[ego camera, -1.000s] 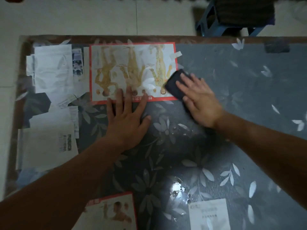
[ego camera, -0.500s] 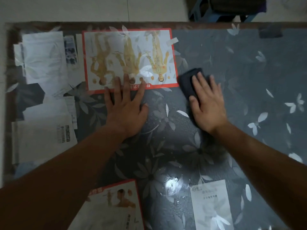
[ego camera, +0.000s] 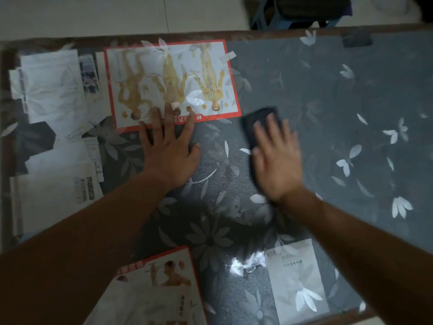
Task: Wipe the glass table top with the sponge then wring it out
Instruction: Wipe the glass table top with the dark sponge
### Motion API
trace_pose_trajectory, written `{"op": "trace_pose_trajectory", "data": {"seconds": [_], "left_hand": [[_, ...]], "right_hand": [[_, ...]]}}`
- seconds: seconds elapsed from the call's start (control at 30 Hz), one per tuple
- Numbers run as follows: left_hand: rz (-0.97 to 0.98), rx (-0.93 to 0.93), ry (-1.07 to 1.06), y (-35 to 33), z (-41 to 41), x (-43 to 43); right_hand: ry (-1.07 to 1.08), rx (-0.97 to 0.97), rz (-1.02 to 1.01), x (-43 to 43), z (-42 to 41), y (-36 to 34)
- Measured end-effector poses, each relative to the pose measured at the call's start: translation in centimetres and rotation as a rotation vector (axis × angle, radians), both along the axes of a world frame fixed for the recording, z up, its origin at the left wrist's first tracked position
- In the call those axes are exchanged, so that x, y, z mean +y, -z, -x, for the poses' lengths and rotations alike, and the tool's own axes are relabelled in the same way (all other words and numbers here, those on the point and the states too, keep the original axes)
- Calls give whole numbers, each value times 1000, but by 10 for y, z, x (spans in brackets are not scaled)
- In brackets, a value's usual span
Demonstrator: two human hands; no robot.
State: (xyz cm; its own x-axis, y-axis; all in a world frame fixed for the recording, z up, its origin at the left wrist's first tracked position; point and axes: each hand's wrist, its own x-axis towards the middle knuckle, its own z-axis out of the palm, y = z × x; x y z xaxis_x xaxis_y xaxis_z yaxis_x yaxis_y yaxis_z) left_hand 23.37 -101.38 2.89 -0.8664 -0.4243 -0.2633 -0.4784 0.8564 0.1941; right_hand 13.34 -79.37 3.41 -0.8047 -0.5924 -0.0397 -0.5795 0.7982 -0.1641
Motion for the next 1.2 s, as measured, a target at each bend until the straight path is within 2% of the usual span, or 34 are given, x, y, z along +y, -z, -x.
{"op": "trace_pose_trajectory", "data": {"seconds": [0.07, 0.13, 0.17, 0.2, 0.3, 0.33, 0.37, 0.4, 0.5, 0.57, 0.63, 0.8, 0.9, 0.97, 1.03, 1.1, 1.13, 1.2], "left_hand": [[-10, 51, 28, 1, -5, -1], [-38, 140, 68, -3, -14, -3], [-42, 176, 89, -7, -20, -1], [-26, 202, 107, -11, -27, 2], [-27, 212, 110, -27, -55, 29], [-58, 193, 90, -31, -67, 42], [-83, 167, 64, -33, -81, 56], [-90, 140, 36, -34, -96, 69], [-59, 62, -5, -31, -130, 96], [-60, 32, -24, -30, -138, 104], [-44, 57, -60, -29, -131, 104], [-84, 74, -155, -18, -94, 86], [-59, 20, -123, -6, -89, 83], [-95, 26, -128, -6, -91, 82], [-132, 45, -137, -8, -92, 80], [-110, 31, -126, -8, -92, 80], [-88, 21, -117, -7, -92, 80], [-55, -2, -103, -6, -91, 83]], "right_hand": [[-344, -33, -74, 25, -56, -3], [-565, -76, -141, 56, -62, -7], [-569, -60, -139, 65, -45, -6], [-470, -46, -124, 68, -24, -4], [116, -67, -41, 44, 25, -4], [226, -77, -15, 32, 19, -2], [239, -61, -7, 24, 2, 0], [150, -42, -19, 24, -25, 3], [-367, -76, -68, 56, -104, -3], [-530, -107, -66, 82, -110, -6], [-451, -113, -77, 88, -81, -5], [113, -93, 29, 34, 27, 0], [242, -92, 28, -21, 60, -1], [53, -42, 5, -32, 35, -1], [-344, -23, -4, -12, -8, -1], [-605, -73, -74, 20, -19, -2], [-623, -59, -77, 28, -4, 0], [-358, -26, -39, 28, 33, 2]]}}
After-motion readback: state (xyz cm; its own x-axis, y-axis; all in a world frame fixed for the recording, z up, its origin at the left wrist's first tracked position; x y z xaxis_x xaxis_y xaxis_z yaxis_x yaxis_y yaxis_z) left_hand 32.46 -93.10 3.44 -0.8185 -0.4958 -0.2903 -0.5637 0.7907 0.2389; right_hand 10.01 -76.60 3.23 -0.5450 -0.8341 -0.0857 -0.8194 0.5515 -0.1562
